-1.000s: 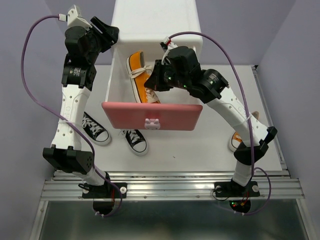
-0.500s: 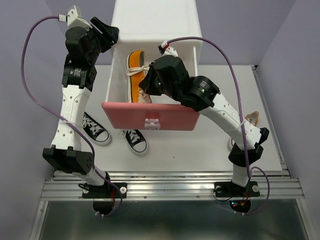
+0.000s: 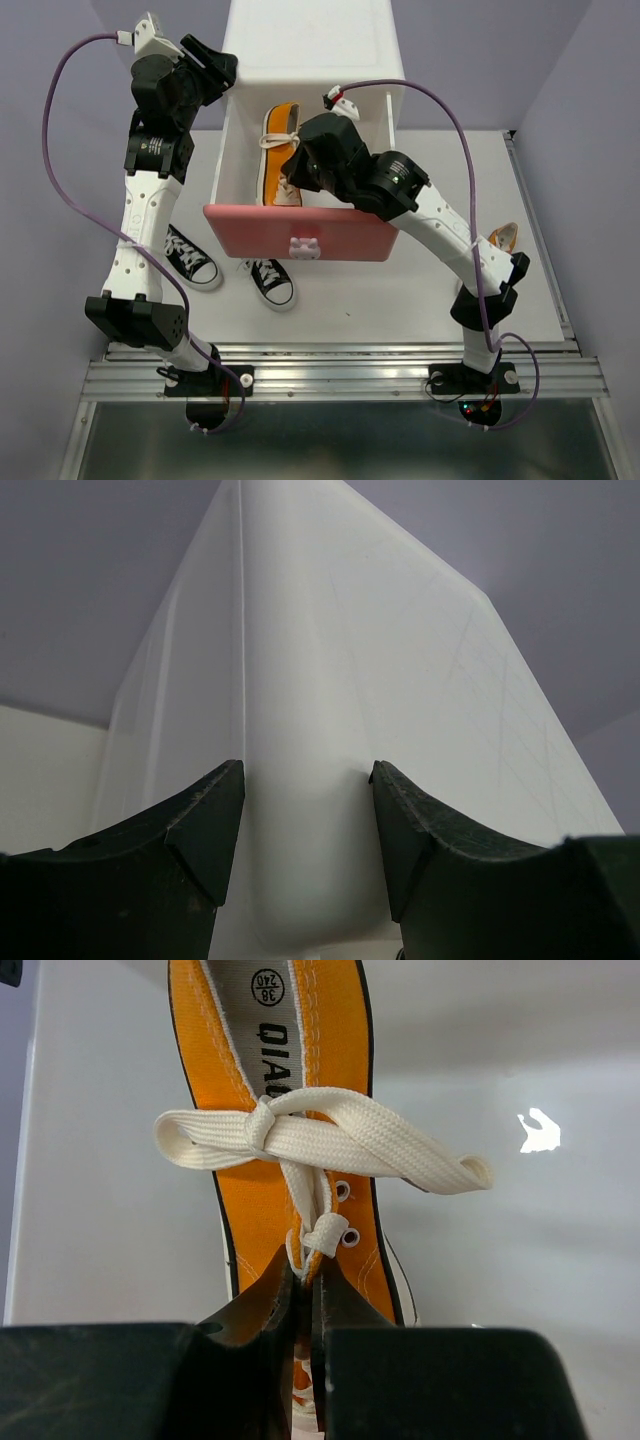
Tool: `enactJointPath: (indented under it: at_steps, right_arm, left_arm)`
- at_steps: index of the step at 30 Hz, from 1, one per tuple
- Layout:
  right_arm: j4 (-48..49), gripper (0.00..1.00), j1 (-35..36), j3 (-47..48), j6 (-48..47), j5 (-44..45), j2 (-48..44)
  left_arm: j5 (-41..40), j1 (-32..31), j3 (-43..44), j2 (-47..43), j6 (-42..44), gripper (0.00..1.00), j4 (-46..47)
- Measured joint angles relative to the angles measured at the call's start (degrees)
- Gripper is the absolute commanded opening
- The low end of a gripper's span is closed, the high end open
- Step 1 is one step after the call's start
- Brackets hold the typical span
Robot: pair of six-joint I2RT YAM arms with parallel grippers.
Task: Place and organize the shoes in the shoe cabinet
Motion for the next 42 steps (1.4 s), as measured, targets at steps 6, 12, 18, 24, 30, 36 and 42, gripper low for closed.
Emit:
enactJointPath:
  at_steps: [6,12,18,24,30,36,42]
  right_arm:
    - [-0.3,0.05,0.0,0.0,0.7,0.4,1.2]
    - [-0.7,0.08,0.0,-0.6,0.9,0.4,1.2]
    - [-1.2,0.12,0.1,-0.9,1.2,0.5,1.2]
    - [-1.3,0.16,0.1,-1.5,1.8,0.9,1.8]
    - [-1.2,0.2,0.1,-1.5,2.6,1.3,2.4]
    - [-1.1,0.24,0.1,-1.5,3.6,1.8,3.0]
    - [-0.3,0.37,0.0,-2.5,4.7,2.6,3.1]
  left_arm:
    - [-0.1,0.0,-0.2,-0.1,-0.1,0.62,0.3]
    - [-0.1,0.0,-0.2,-0.1,-0.1,0.62,0.3]
    - [-0.2,0.0,-0.2,-0.1,-0.1,0.62,0.3]
    - [-0.2,0.0,-0.3,-0.1,-0.1,0.62,0.4]
    - [-0.3,0.0,-0.3,-0.1,-0.1,0.62,0.4]
    - [-0.4,-0.1,-0.4,-0.1,0.1,0.62,0.5]
    - [-0.4,-0.2,-1.0,-0.4,0.1,0.62,1.0]
